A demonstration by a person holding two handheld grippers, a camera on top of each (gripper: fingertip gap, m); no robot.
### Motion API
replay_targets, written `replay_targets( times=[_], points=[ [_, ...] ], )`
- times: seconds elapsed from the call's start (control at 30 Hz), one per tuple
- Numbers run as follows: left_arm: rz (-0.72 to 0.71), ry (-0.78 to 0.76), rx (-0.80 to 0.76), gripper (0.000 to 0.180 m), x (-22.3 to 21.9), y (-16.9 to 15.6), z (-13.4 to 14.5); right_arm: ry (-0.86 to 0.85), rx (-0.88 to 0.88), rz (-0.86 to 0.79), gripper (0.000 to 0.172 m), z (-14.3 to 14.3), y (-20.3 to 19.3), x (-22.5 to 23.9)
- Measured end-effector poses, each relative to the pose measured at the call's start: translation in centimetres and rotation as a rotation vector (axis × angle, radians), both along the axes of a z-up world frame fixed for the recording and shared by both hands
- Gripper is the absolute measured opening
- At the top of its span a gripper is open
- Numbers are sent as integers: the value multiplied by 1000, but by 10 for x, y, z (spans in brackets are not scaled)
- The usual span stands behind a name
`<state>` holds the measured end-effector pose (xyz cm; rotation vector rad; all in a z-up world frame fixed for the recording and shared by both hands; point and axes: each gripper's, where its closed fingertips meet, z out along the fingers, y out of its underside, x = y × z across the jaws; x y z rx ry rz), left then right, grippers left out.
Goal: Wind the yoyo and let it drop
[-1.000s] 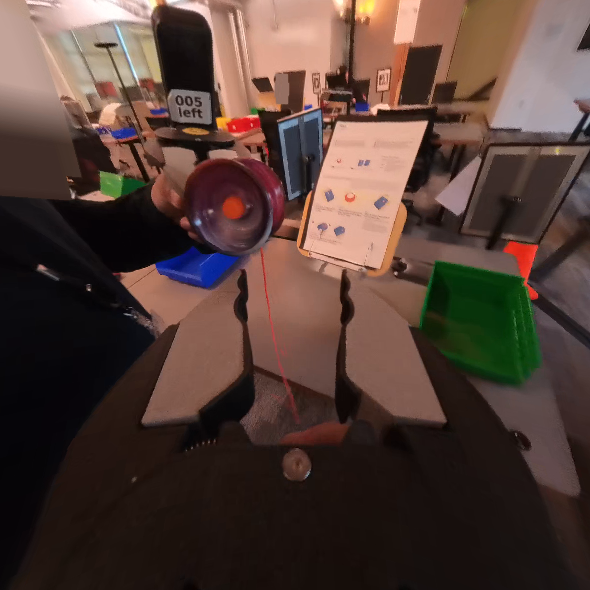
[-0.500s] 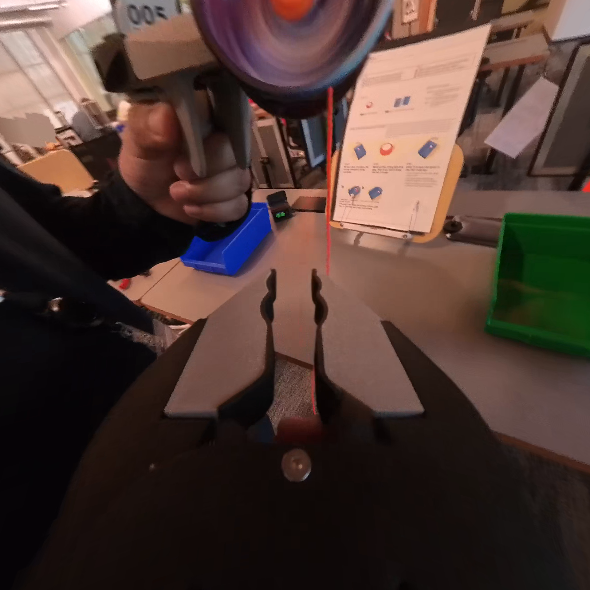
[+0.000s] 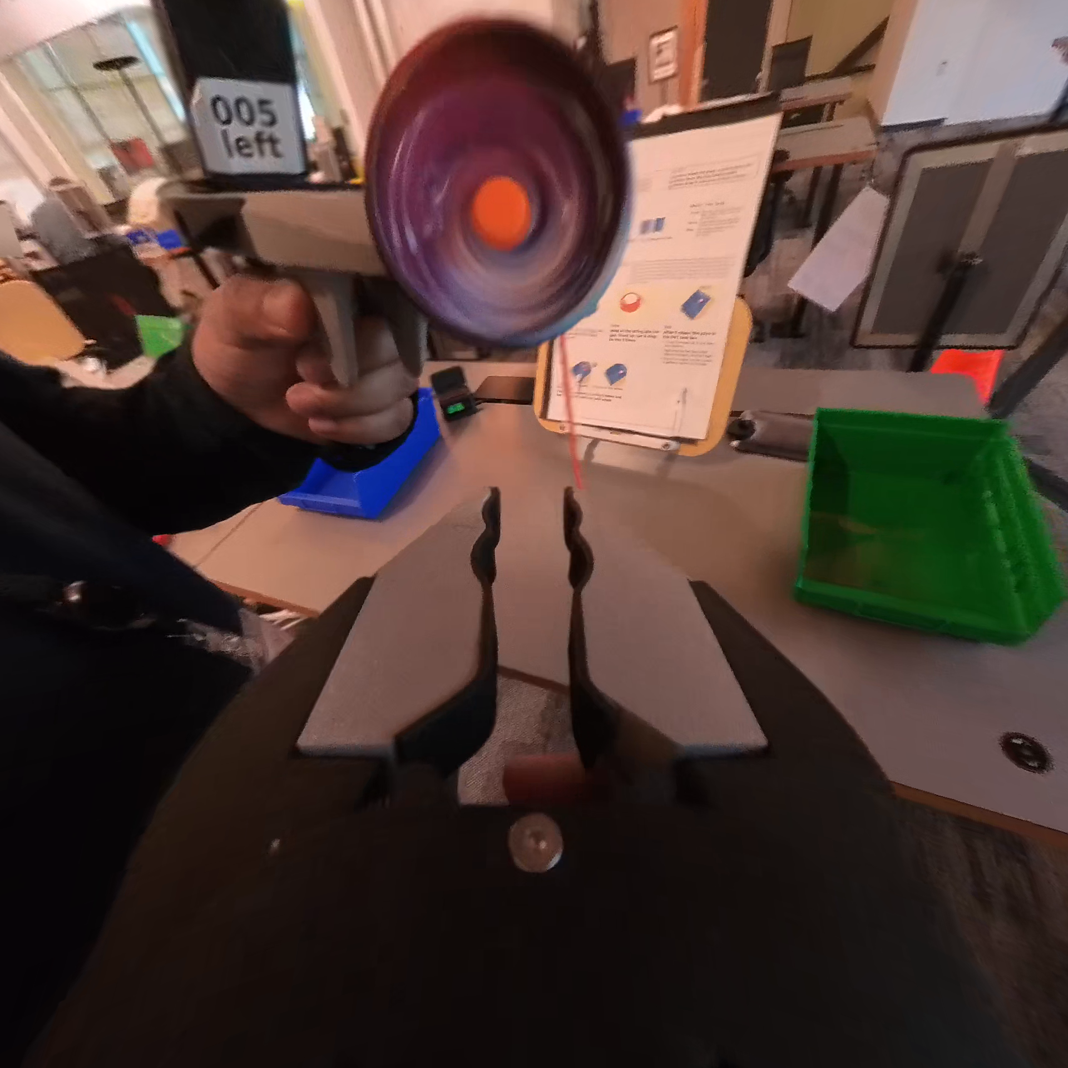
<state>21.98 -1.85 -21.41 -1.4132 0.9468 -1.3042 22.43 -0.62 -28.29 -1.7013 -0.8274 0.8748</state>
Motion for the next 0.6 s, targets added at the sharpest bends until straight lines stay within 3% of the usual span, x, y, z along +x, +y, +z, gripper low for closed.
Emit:
replay_targets(
  times=[0.17, 0.3, 0.47, 0.6],
  points=[
    [-15, -6, -2, 1, 2, -3, 3, -61, -65, -74, 15, -21, 23, 1],
    [-13, -15, 17, 1, 1, -2, 12, -39, -23, -103, 0, -25, 29, -6],
    [56, -7, 56, 1, -3, 13, 16, -35, -16, -54, 0, -24, 19, -20],
    [180, 102, 144, 1, -10, 37, -4, -50, -40, 66, 0, -20, -7, -35]
  ],
)
